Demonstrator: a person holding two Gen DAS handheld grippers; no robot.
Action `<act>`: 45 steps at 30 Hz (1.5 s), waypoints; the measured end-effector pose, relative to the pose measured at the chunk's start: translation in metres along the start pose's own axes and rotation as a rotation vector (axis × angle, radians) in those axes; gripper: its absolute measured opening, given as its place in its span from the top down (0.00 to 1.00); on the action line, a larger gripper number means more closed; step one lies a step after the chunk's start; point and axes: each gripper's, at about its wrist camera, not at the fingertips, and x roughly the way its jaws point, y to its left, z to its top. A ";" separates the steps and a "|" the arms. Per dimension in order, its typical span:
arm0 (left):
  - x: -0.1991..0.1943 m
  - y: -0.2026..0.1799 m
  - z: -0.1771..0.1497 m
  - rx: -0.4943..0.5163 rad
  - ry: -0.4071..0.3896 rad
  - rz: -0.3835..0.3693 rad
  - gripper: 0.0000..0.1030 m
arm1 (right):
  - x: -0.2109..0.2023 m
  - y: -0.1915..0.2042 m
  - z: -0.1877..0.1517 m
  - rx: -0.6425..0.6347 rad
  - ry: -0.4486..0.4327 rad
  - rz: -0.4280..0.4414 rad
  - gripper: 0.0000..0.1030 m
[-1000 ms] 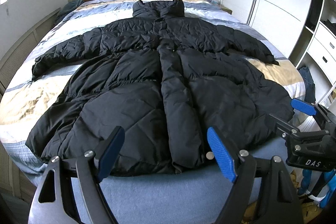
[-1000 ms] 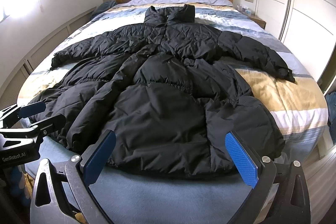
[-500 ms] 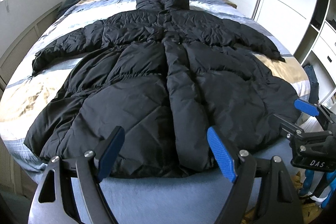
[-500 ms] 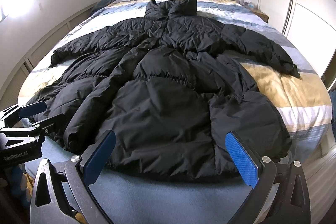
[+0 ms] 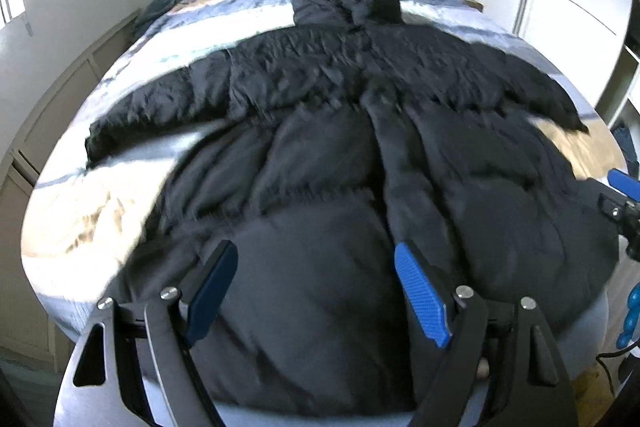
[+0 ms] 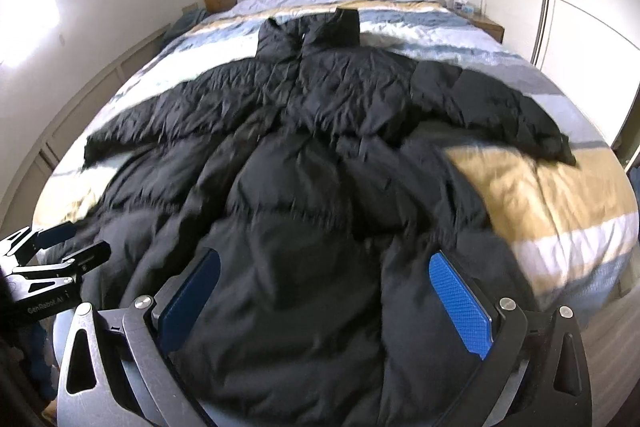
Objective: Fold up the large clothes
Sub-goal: 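Grasp the coat sleeve with the right gripper and fold it across the body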
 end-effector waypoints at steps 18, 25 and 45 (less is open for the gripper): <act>0.116 0.060 0.183 -0.125 0.049 -0.053 0.22 | 0.156 -0.195 0.127 0.468 0.002 -0.126 0.00; 0.167 0.078 0.176 -0.168 0.148 -0.023 0.22 | 0.203 -0.322 0.099 0.842 0.021 -0.167 0.01; 0.182 0.111 0.150 -0.251 0.164 -0.031 0.22 | 0.208 -0.382 0.137 1.007 -0.191 -0.092 0.87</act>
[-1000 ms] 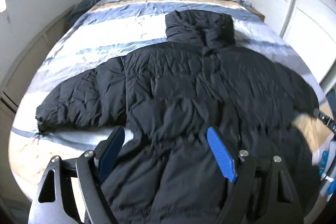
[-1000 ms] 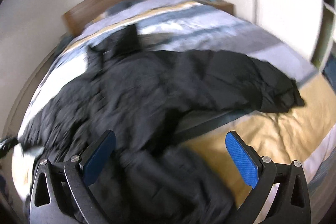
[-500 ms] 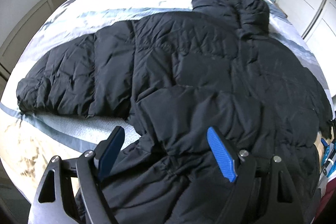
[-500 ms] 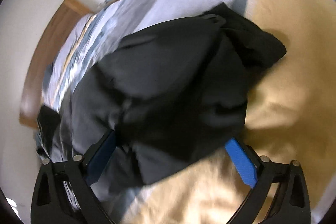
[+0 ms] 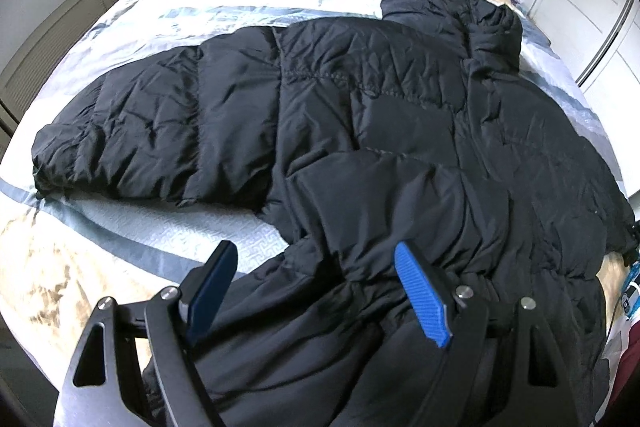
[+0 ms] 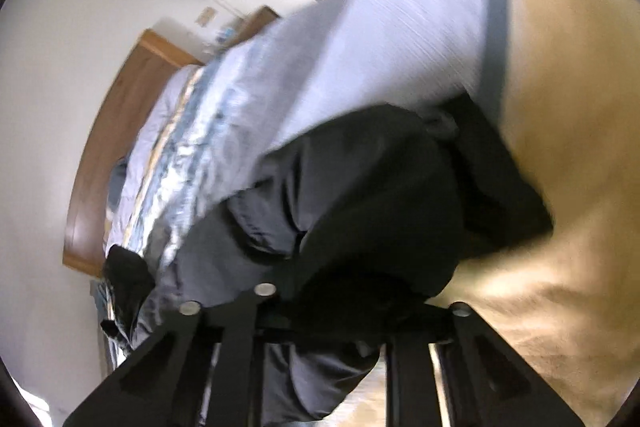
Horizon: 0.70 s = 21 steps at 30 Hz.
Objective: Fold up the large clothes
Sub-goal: 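Grasp the coat sleeve with the right gripper and fold it across the body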
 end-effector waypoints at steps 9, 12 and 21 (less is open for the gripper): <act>-0.032 0.028 -0.012 -0.048 -0.054 -0.015 0.22 | -0.058 0.123 -0.011 -0.329 -0.073 0.235 0.91; -0.043 0.037 -0.018 -0.066 -0.068 -0.018 0.22 | -0.075 0.168 -0.031 -0.450 -0.046 0.337 0.91; -0.068 0.056 -0.040 -0.100 -0.090 -0.018 0.22 | -0.107 0.248 -0.167 -0.870 0.112 0.493 0.91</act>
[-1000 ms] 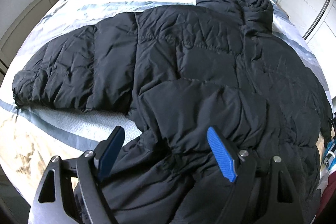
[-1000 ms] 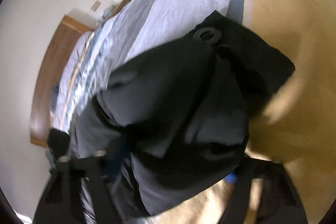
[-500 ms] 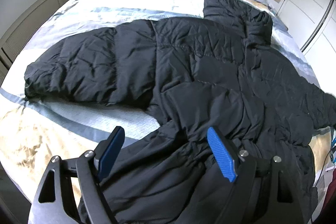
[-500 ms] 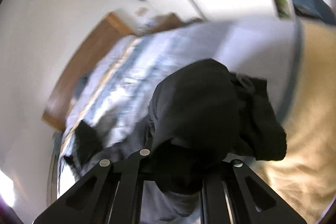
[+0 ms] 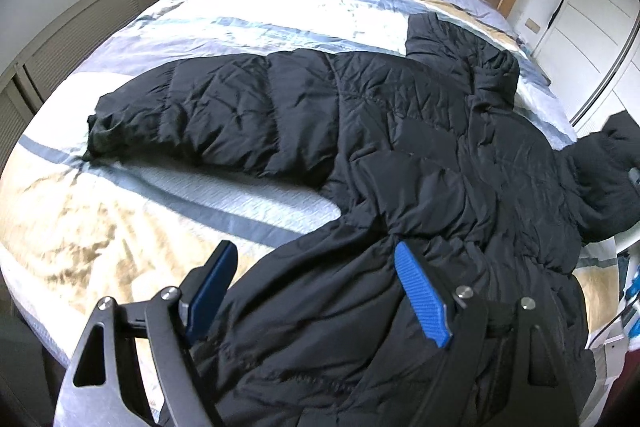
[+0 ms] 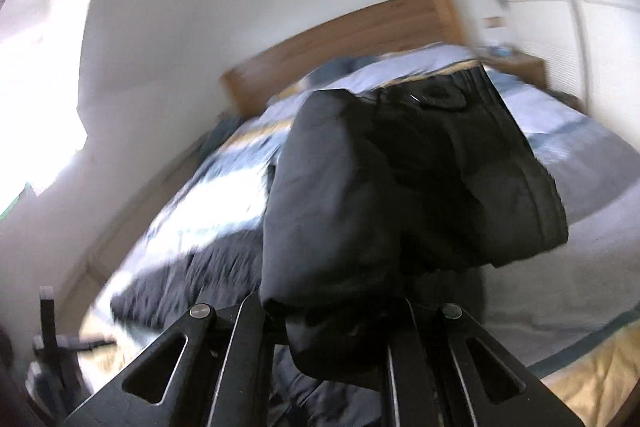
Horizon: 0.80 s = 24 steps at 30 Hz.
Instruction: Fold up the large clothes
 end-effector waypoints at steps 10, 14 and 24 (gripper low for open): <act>-0.017 0.006 -0.010 -0.023 -0.017 -0.005 0.22 | 0.060 0.076 -0.100 -0.347 0.307 -0.002 0.84; -0.021 0.006 -0.012 -0.020 -0.018 -0.002 0.22 | 0.073 0.086 -0.142 -0.476 0.433 0.002 0.63; -0.020 -0.012 -0.014 0.001 -0.010 -0.017 0.22 | 0.051 0.089 -0.166 -0.534 0.515 0.067 0.42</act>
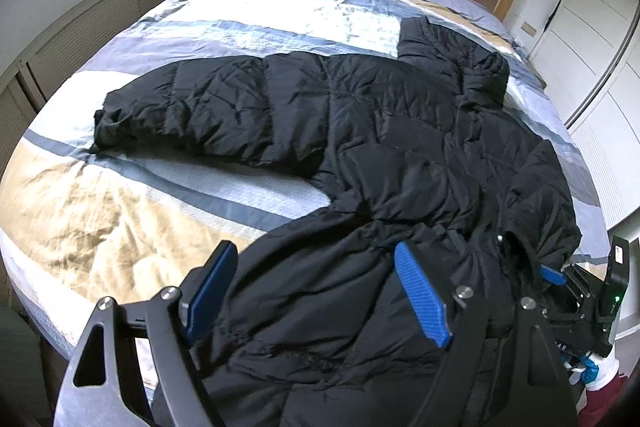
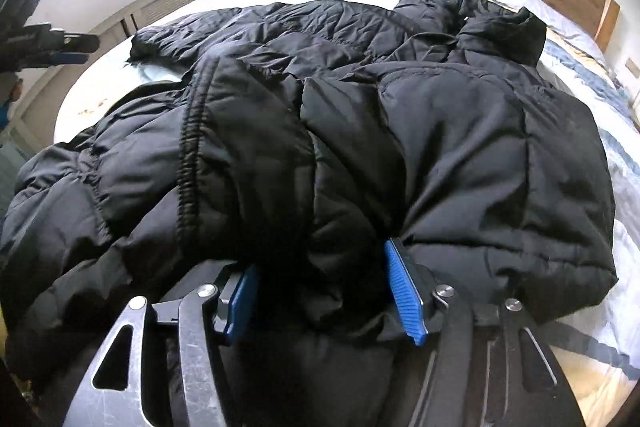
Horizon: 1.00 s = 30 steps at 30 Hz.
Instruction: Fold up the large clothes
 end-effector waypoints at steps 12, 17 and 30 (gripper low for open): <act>0.024 -0.081 0.004 0.131 0.032 -0.076 0.22 | -0.081 -0.029 -0.011 0.061 -0.143 -0.022 0.42; 0.049 -0.135 0.008 0.193 0.060 -0.113 0.22 | -0.090 -0.088 -0.017 0.184 -0.171 -0.108 0.42; 0.138 -0.214 0.000 0.305 0.173 -0.100 0.21 | -0.019 -0.159 -0.019 0.290 -0.138 -0.041 0.42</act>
